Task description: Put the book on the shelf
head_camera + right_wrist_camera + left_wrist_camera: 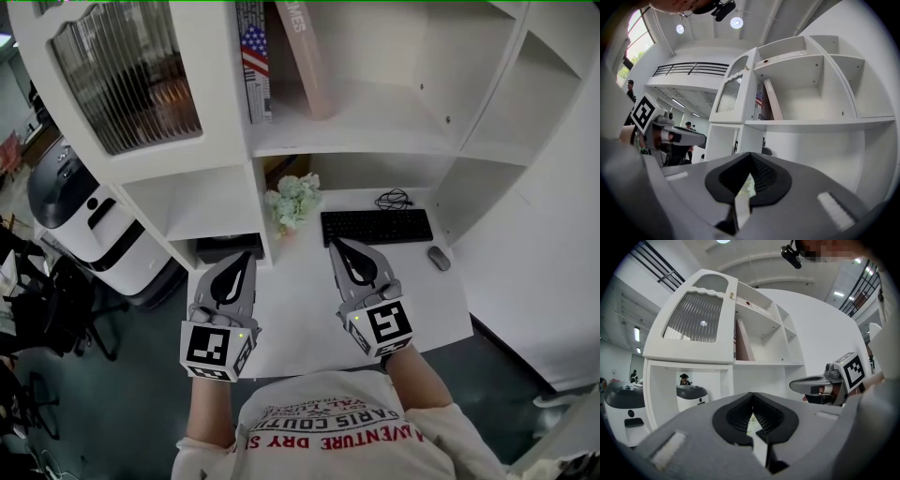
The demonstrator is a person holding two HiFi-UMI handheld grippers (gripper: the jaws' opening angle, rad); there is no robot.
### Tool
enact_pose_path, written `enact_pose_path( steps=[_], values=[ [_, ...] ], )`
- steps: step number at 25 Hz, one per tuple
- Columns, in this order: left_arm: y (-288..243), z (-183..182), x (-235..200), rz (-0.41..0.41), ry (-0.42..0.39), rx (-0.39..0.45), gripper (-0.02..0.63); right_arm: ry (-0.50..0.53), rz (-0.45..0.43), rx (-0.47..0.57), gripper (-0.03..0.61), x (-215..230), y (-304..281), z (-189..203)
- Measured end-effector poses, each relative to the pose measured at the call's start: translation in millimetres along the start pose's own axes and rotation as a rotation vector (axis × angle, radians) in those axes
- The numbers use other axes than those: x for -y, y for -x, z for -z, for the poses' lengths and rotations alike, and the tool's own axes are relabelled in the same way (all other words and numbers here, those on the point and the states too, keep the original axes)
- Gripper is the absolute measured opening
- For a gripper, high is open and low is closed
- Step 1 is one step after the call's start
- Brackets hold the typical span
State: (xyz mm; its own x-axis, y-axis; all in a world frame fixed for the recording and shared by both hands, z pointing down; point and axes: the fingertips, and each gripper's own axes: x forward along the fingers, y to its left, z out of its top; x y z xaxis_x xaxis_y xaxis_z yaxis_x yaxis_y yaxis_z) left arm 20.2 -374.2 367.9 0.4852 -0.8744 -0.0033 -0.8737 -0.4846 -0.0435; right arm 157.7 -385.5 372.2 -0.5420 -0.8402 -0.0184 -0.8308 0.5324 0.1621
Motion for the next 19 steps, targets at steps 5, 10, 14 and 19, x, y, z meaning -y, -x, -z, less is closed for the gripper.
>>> enact_pose_path(
  steps=[5, 10, 14, 19],
  values=[
    [-3.3, -1.7, 2.4, -0.001, 0.000, 0.001, 0.005, 0.001, -0.027, 0.030, 0.000, -2.8, -4.1, -8.3],
    [-5.8, -2.0, 5.3, -0.002, 0.000, 0.003, 0.005, 0.002, -0.028, 0.034, 0.000, -1.8, -5.6, -7.9],
    [-5.7, -2.5, 2.2, -0.017, 0.006, 0.005, 0.005, -0.004, -0.024, 0.030, 0.000, 1.5, -5.8, -5.1],
    [-7.1, -4.4, 1.0, -0.022, 0.008, 0.008, 0.005, -0.005, -0.013, 0.036, 0.000, 9.0, -4.2, -8.2]
  ],
)
